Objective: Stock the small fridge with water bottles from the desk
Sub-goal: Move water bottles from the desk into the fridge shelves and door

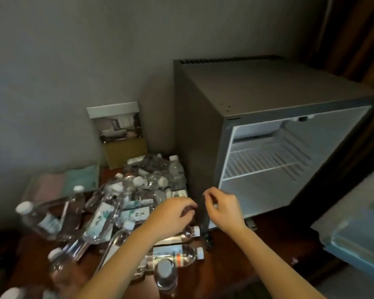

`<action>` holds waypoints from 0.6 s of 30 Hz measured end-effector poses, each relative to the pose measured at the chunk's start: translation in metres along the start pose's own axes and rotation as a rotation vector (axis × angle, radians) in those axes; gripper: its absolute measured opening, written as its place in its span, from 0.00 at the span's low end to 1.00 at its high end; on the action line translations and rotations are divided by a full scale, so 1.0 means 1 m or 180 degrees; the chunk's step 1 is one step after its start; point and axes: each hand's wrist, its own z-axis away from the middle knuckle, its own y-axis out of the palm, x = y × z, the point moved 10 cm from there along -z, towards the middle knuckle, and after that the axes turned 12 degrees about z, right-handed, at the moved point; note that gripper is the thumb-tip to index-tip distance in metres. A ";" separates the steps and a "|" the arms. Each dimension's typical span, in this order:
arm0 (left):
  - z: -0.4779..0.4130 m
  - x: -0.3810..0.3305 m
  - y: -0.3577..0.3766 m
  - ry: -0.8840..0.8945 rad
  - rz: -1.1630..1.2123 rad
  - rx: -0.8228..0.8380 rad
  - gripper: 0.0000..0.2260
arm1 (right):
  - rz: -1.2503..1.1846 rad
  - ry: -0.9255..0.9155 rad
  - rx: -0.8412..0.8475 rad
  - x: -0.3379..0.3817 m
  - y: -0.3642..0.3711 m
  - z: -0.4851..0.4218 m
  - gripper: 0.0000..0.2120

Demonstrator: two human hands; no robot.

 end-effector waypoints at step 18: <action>0.091 0.120 -0.006 -0.1935 0.1014 -0.1684 0.10 | -0.0273 -0.1642 0.2595 0.057 0.179 0.046 0.11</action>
